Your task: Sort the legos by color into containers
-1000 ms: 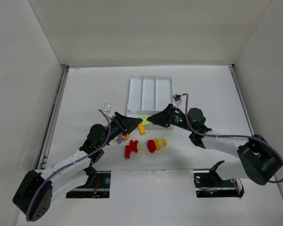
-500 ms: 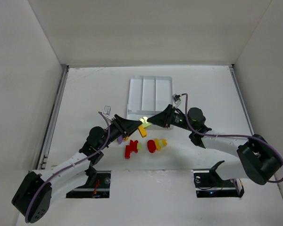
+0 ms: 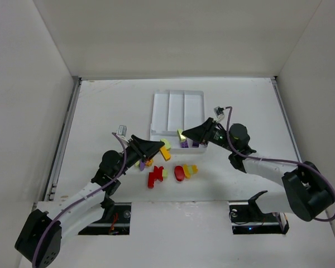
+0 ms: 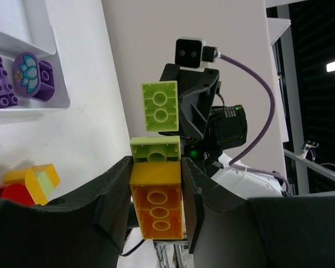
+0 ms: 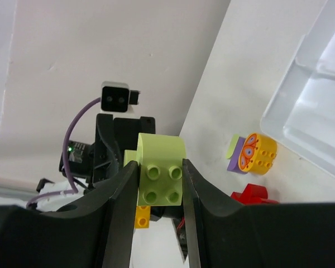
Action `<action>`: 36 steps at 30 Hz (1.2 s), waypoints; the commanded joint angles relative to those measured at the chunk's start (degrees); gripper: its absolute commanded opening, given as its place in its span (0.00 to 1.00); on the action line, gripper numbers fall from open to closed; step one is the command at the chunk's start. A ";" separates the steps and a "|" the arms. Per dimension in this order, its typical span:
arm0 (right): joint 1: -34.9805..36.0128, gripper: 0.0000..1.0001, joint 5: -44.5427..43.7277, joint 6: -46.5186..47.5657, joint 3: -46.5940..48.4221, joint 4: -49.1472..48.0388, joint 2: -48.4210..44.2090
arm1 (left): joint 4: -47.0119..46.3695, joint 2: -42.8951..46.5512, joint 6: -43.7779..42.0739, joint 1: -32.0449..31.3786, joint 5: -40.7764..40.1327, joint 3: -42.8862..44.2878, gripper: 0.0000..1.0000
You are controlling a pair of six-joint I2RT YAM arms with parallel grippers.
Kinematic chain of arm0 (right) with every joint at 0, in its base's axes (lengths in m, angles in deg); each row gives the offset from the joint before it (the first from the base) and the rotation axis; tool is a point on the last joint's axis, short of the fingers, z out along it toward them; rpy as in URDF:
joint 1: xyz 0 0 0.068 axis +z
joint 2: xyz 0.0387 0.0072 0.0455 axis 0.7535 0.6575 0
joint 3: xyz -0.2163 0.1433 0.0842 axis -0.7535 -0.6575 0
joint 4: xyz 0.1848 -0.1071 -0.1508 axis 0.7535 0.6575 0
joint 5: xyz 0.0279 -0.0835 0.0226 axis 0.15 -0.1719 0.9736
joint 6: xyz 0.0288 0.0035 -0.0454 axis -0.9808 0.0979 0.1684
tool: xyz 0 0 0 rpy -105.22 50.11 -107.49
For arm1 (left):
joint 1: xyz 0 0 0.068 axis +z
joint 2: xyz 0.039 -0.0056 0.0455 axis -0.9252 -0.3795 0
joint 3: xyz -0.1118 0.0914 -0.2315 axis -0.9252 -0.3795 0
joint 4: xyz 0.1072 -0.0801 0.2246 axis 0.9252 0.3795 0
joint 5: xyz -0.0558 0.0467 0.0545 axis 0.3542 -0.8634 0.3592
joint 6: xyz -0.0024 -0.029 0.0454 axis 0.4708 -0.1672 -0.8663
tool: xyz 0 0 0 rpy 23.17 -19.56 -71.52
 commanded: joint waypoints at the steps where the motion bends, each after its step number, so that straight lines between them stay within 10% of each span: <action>1: -1.11 0.34 -0.79 3.18 0.82 0.99 -0.17 | -1.87 2.93 -0.32 2.51 1.17 0.85 0.12; 12: 0.21 0.35 -17.66 22.08 16.18 27.80 8.35 | 1.47 -1.37 -7.26 6.56 -3.31 7.62 0.13; 30: 5.13 0.39 -22.59 22.88 55.74 44.06 41.75 | -1.25 -3.30 -7.79 17.02 1.87 1.03 0.15; 36: 4.43 0.73 -22.34 22.62 57.87 44.60 41.86 | -3.70 -5.59 -7.79 16.32 2.49 1.29 0.15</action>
